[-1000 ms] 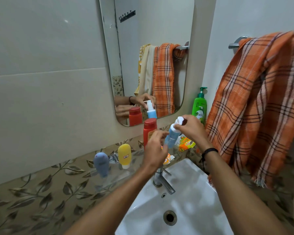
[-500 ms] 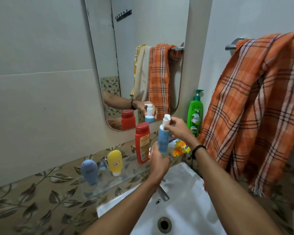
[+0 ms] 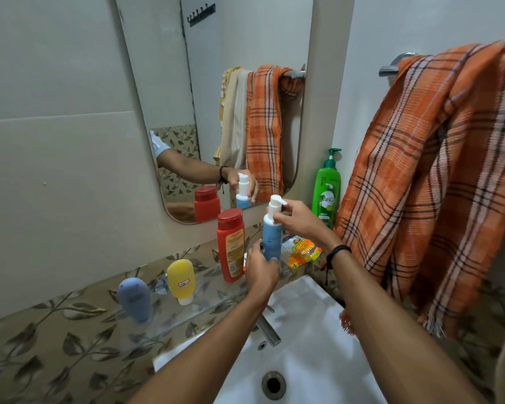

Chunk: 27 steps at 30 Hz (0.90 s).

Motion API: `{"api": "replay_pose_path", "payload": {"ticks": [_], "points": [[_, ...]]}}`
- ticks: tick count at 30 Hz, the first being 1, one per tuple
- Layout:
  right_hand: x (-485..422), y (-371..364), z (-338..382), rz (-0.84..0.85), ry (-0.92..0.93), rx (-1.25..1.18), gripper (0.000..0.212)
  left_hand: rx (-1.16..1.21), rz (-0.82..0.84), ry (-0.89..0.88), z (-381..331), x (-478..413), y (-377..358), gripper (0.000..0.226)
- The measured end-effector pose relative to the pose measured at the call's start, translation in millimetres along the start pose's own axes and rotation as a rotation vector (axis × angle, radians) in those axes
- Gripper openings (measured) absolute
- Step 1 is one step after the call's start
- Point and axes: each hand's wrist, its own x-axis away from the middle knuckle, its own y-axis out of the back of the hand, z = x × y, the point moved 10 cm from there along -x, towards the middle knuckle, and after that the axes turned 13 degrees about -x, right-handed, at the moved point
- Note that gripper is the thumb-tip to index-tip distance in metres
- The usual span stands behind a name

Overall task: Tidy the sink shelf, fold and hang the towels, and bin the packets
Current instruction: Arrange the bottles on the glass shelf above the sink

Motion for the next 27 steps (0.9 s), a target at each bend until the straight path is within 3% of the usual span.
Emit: {"api": "replay_pose_path", "payload": {"ticks": [7, 11, 13, 17, 19, 25, 27], "points": [[3, -1, -1, 0.036, -0.011, -0.075, 0.021, 0.017, 0.011, 0.002, 4, -6, -6, 0.068], [6, 10, -11, 0.027, 0.035, -0.164, 0.04, 0.022, 0.003, 0.025, 13, -11, -10, 0.072], [9, 36, -16, -0.17, 0.11, -0.166, 0.046, 0.016, -0.001, 0.025, 17, -14, -12, 0.073], [30, 92, -35, -0.679, 0.166, -0.087, 0.033, -0.01, -0.007, 0.016, 17, -20, -15, 0.073], [31, 102, -44, -0.768, 0.127, -0.018, 0.035, -0.041, -0.019, 0.022, 18, -24, -17, 0.072], [2, 103, -72, -0.655, -0.13, 0.189, 0.1, -0.099, -0.059, 0.04, 18, -28, -16, 0.063], [-6, 103, -82, -0.631, -0.201, 0.232, 0.112, -0.11, -0.069, 0.05, 18, -28, -14, 0.059]]}}
